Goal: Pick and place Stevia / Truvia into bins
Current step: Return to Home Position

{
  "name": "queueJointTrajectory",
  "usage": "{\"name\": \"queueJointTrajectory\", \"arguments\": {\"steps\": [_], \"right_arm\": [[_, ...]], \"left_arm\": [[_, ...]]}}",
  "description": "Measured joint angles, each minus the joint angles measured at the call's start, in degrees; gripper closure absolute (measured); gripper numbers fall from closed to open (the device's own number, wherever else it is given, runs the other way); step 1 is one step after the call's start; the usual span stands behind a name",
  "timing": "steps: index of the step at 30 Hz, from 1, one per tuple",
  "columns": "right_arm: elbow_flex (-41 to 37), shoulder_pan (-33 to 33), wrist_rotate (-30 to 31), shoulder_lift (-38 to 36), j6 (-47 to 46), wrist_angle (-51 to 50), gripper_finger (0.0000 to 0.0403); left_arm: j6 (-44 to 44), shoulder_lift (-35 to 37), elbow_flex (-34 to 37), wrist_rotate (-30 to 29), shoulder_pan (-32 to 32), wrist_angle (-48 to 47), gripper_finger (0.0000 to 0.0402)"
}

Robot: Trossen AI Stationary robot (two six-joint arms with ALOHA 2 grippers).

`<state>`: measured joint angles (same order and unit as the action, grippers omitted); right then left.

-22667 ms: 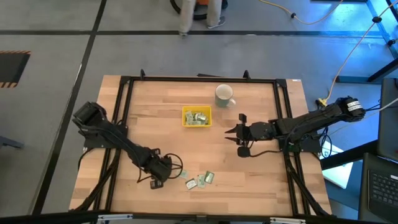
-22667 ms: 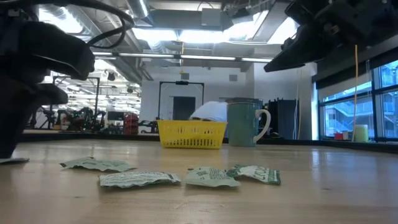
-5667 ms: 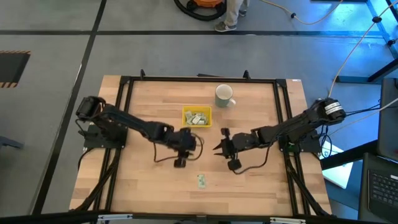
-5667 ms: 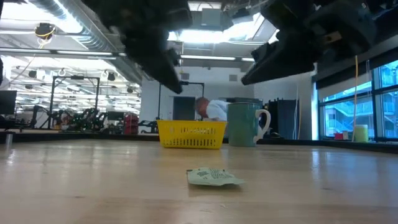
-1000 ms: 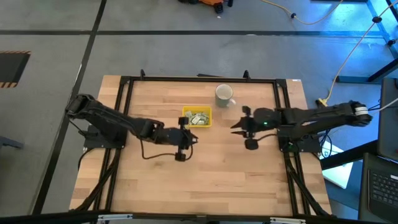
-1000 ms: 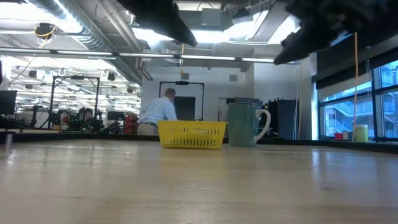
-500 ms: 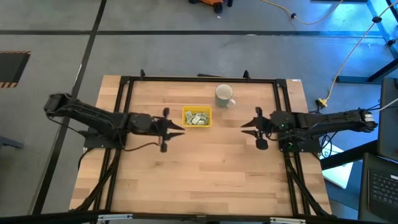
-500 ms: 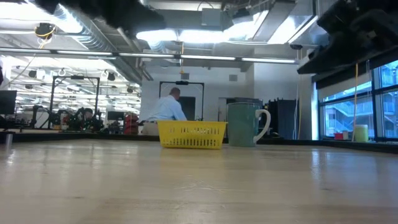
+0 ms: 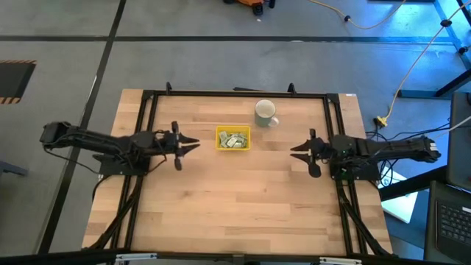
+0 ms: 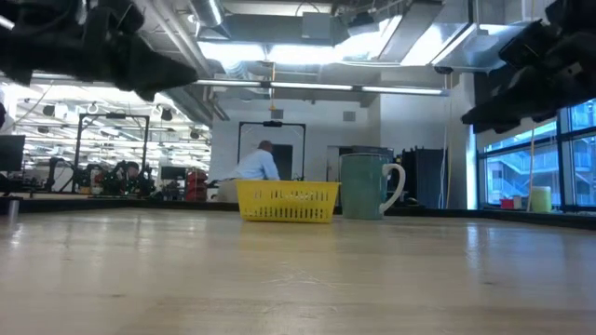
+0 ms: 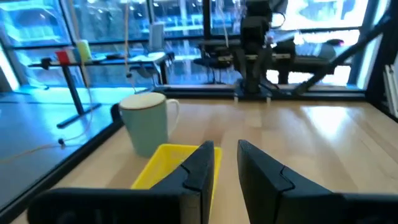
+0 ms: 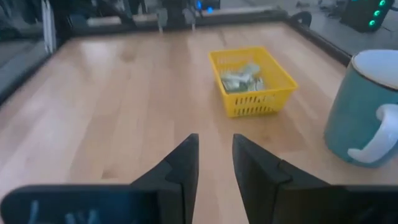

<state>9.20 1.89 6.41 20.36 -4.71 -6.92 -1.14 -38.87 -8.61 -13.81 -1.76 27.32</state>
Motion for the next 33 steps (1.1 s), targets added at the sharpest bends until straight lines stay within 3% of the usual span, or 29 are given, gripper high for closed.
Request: {"name": "queueJointTrajectory", "arguments": {"steps": [10, 21, 33], "right_arm": [[-4.03, 0.00, 0.05, -10.47, -1.27, 1.19, 0.0301], [-4.12, 0.00, 0.14, -20.13, -2.27, -6.81, 0.0302], [-3.88, 0.00, 3.11, -20.31, -2.63, -8.26, 0.0302]], "left_arm": [[1.57, 9.15, 8.07, 0.01, 4.27, 2.85, 0.0336], [0.46, 18.34, 8.16, 0.50, 8.04, -3.83, 0.0336], [1.65, 28.96, 8.16, 0.07, 8.68, -15.73, 0.0336]]}}
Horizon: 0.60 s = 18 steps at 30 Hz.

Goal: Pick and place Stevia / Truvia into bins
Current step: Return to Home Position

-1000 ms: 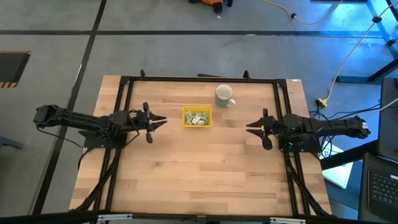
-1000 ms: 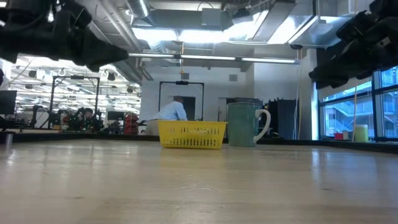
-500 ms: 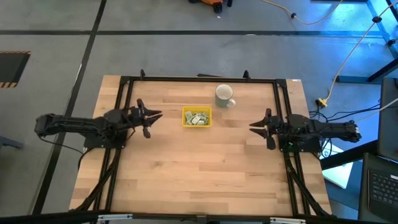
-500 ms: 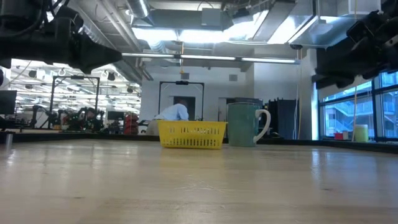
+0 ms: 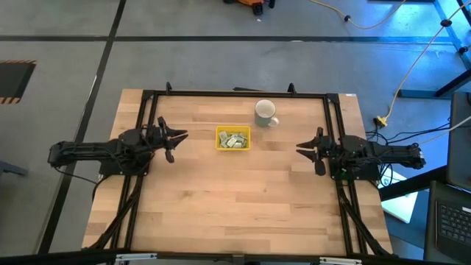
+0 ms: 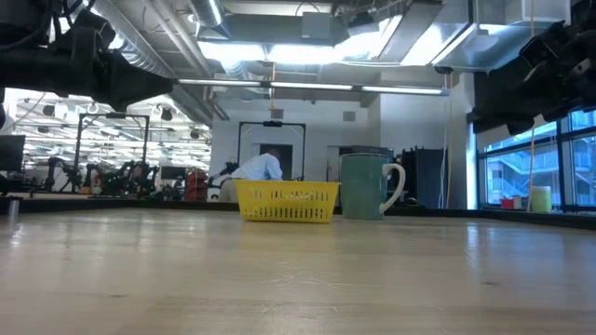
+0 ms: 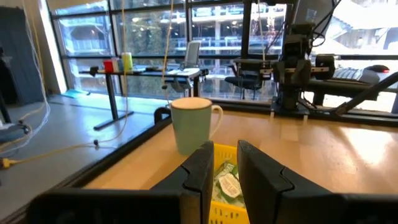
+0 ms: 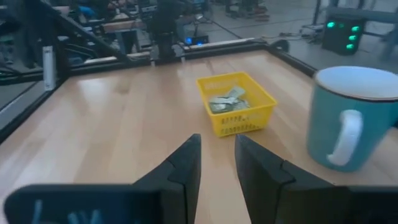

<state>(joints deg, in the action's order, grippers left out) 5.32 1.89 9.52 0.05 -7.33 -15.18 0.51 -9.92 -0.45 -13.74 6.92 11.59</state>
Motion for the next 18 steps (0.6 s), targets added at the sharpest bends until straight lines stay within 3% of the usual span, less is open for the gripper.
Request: {"name": "queueJointTrajectory", "arguments": {"steps": [9, 18], "right_arm": [[0.02, 0.02, 2.06, 0.00, 0.57, 0.02, 0.0302], [0.04, 0.02, 2.18, 0.00, 1.26, 4.63, 0.0302]], "left_arm": [[0.10, 7.73, 0.00, -0.29, 0.00, -8.63, 0.0336], [0.94, 9.77, -1.33, -2.14, 0.00, -12.24, 0.0336]]}}
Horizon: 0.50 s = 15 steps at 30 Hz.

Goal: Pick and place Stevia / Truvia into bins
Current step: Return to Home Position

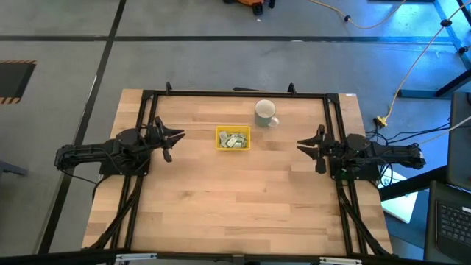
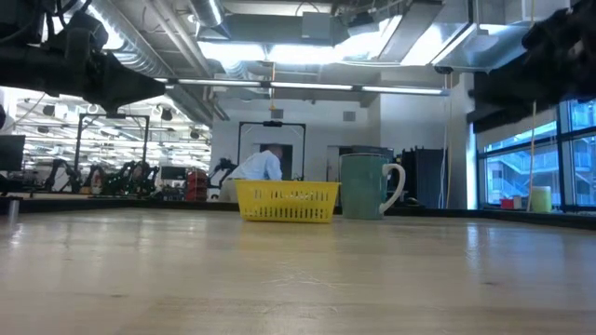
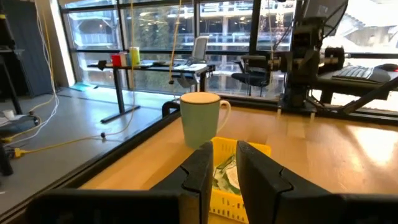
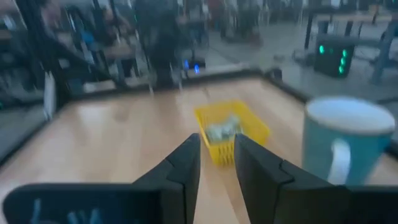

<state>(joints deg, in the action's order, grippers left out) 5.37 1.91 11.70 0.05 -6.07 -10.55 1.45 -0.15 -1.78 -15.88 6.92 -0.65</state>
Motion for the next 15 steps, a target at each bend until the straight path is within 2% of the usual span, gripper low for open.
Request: {"name": "queueJointTrajectory", "arguments": {"steps": [7, 12, 15], "right_arm": [[-0.19, 0.00, -2.19, -0.02, 1.13, 7.13, 0.0302], [-4.75, 0.00, -2.31, 0.00, 1.21, 14.24, 0.0302], [-4.98, 0.00, -2.36, 0.25, 1.34, 14.58, 0.0302]], "left_arm": [[-0.09, 0.01, 0.00, -0.07, 0.00, -0.02, 0.0336], [-0.11, 0.01, 0.00, -0.09, 0.00, -0.02, 0.0336], [-0.23, 0.01, 0.00, -0.09, 0.00, -0.02, 0.0336]]}}
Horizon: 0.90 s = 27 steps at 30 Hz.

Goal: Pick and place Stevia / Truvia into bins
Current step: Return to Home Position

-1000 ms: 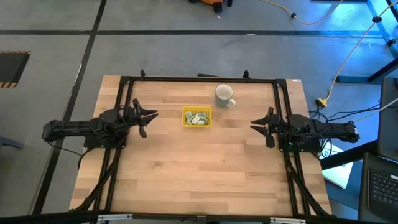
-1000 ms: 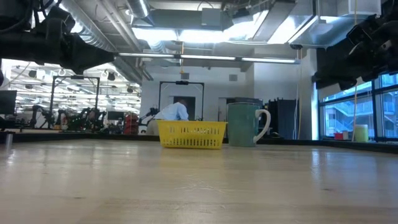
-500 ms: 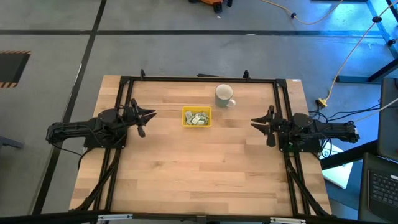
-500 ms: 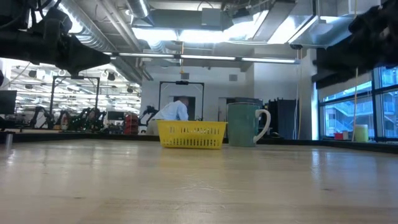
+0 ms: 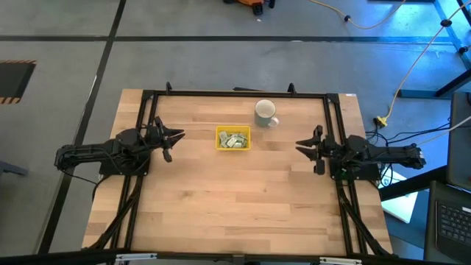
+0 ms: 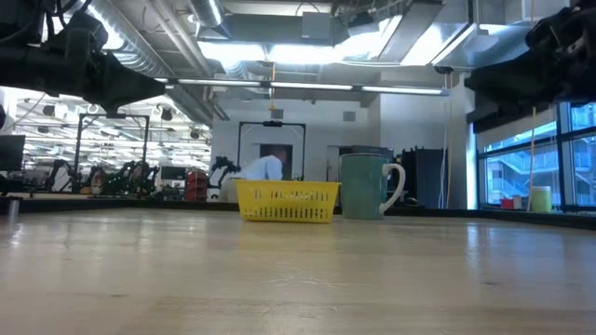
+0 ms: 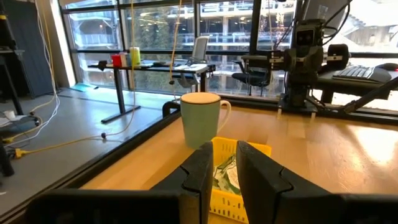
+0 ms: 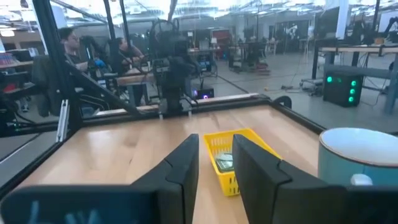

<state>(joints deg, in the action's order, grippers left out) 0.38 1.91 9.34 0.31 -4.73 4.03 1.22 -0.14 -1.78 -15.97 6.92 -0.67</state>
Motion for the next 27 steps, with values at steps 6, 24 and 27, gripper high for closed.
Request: {"name": "queueJointTrajectory", "arguments": {"steps": [6, 24, 27], "right_arm": [[0.02, 0.00, -0.02, -0.14, 1.00, 1.42, 0.0302], [0.04, 0.00, 0.04, 0.30, 7.99, -1.13, 0.0302], [0.04, 0.00, 0.05, 0.30, 7.90, -1.13, 0.0302]], "left_arm": [[0.03, 0.00, 0.00, 0.07, 0.00, 0.02, 0.0336], [0.10, 0.00, 0.02, 0.20, 0.00, 0.04, 0.0336], [0.10, 0.00, 0.02, 0.20, 0.00, 0.04, 0.0336]]}}
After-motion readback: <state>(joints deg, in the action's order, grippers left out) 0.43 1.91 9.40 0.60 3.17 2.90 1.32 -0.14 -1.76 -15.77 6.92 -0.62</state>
